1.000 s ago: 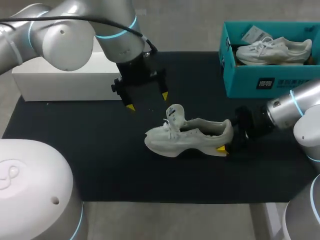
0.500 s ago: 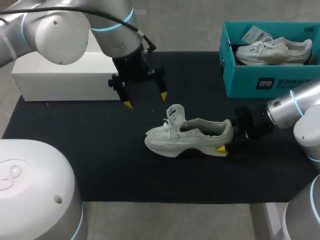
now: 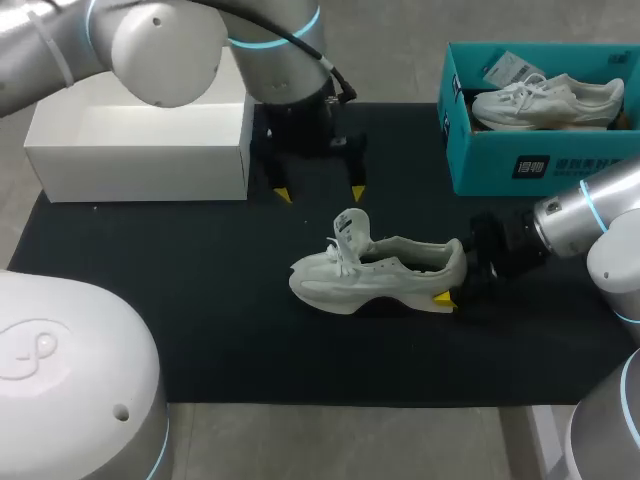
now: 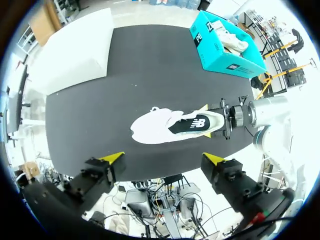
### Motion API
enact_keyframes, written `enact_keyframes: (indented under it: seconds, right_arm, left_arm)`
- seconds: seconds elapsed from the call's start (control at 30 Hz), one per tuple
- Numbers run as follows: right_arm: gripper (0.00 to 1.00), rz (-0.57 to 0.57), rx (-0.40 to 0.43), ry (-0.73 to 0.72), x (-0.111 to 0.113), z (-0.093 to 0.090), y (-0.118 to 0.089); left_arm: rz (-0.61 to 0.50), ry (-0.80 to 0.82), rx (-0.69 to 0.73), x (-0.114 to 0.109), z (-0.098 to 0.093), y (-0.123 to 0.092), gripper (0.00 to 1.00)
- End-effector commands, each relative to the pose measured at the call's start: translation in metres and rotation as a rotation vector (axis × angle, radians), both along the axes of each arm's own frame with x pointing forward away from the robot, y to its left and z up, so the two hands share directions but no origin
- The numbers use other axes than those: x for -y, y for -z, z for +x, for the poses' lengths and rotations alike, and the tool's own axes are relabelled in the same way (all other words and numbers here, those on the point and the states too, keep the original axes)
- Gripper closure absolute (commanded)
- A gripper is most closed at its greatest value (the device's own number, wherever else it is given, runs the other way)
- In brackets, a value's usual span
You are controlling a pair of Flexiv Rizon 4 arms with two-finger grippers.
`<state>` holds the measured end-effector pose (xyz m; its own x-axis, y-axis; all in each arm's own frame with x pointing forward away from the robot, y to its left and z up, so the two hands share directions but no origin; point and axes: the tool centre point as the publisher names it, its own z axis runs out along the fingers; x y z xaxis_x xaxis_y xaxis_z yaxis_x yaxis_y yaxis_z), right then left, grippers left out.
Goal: Take the shoe out of the shoebox, open the shoe tongue, remove and reinsert the insole, then place the shoe into the shoebox
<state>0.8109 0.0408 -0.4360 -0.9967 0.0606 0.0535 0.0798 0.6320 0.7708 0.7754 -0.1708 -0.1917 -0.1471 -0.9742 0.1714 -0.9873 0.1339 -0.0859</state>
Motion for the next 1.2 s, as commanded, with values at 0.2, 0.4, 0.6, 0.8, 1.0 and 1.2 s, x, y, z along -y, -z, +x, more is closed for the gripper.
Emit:
enact_keyframes:
  seconds: [0.2,0.4,0.6,0.8,1.0,1.2]
  right_arm:
    - [1.00,-0.004,0.001,0.002,-0.002,0.002,0.007]
    - [1.00,-0.004,0.001,0.002,-0.002,0.002,0.007]
    - [1.00,-0.004,0.001,0.002,-0.002,0.002,0.007]
    - [1.00,-0.004,0.001,0.002,-0.002,0.002,0.007]
    - [1.00,-0.004,0.001,0.002,-0.002,0.002,0.007]
    - [1.00,-0.004,0.001,0.002,-0.002,0.002,0.007]
  left_arm:
    - [0.061,0.395,-0.035,0.038,0.003,-0.001,0.00]
    - [0.096,1.126,0.130,0.036,-0.010,0.011,0.00]
    - [0.107,1.474,0.346,0.028,-0.007,0.012,0.00]
    - [0.087,1.536,0.376,0.032,-0.005,0.011,0.00]
    - [0.088,1.594,0.344,0.037,-0.012,0.016,0.00]
    - [0.068,1.629,0.254,0.044,-0.003,0.017,0.00]
